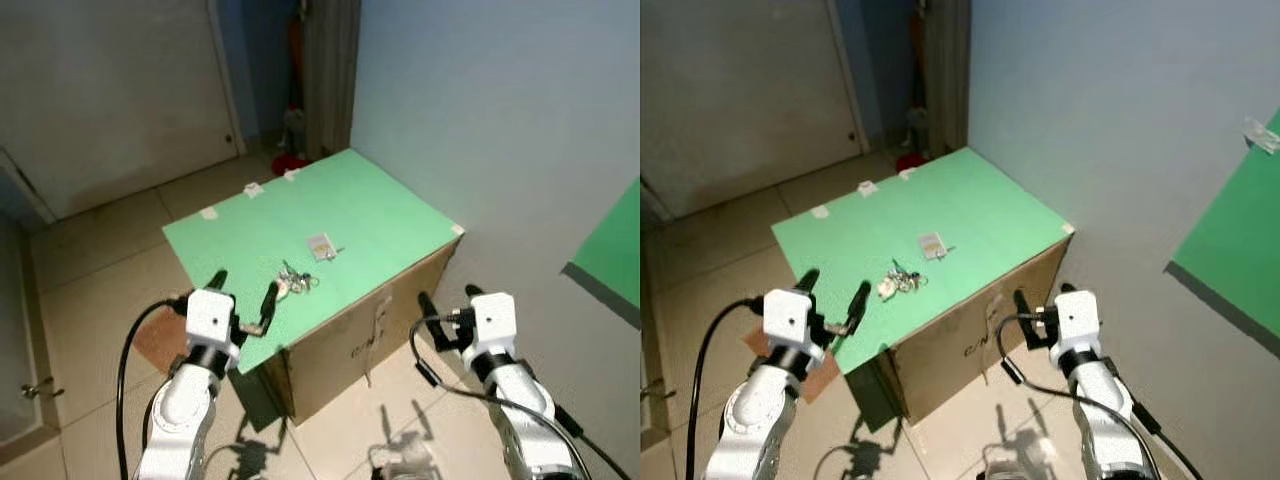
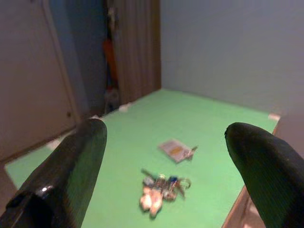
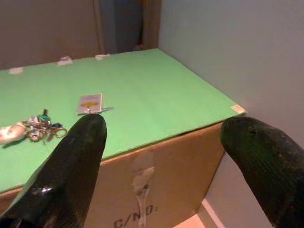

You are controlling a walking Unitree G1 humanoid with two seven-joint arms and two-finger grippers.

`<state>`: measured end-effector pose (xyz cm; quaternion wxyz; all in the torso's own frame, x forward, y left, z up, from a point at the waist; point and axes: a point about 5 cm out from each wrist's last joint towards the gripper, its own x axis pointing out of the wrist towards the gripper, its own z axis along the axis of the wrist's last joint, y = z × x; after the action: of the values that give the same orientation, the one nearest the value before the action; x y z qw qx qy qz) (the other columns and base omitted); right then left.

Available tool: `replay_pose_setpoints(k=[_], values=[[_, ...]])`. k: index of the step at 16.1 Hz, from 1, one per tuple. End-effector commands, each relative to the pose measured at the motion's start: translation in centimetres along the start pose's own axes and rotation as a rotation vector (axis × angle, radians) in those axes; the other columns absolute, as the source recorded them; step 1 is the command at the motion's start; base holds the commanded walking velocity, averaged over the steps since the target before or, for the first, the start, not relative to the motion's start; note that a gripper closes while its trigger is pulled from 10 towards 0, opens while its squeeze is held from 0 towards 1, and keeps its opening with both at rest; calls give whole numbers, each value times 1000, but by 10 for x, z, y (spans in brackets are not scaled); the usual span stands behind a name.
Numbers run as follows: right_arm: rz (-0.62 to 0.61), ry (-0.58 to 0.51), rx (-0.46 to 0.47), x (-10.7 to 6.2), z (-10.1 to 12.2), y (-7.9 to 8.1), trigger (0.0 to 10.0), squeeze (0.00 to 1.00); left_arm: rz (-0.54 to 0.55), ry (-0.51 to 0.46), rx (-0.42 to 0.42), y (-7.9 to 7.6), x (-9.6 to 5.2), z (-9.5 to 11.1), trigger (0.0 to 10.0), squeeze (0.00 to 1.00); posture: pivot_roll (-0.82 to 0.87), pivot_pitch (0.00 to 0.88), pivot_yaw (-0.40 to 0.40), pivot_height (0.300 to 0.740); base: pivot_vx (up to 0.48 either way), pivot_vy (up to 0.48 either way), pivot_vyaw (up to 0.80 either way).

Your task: Hang keys on a hook

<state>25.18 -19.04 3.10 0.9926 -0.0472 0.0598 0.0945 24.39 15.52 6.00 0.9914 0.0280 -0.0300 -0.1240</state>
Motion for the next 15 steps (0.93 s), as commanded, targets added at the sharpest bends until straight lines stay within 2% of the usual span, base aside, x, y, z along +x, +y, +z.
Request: replay_pose_setpoints(k=[1,4,9,12,14,15], values=[[3,-42,-7,3,7,3,10000,0,-5,19,3,-1,-1,1,10000,0,-213,18,85,740,0,0,0],[19,-55,3,11,10,14,10000,0,17,31,-23,-3,6,1,10000,0,-214,25,94,740,80,94,0],[35,-55,0,17,13,20,10000,0,16,30,-36,-13,13,5,10000,0,-209,37,92,740,371,304,0],[44,-45,-12,18,11,22,10000,0,13,50,3,-13,19,4,10000,0,-207,36,91,740,395,270,0],[50,-36,-25,21,11,26,10000,0,-21,88,57,-14,29,3,10000,0,-202,37,93,740,480,0,0],[60,-29,-43,22,11,28,10000,0,-26,90,68,-15,33,4,10000,0,-201,36,95,740,0,0,0]])
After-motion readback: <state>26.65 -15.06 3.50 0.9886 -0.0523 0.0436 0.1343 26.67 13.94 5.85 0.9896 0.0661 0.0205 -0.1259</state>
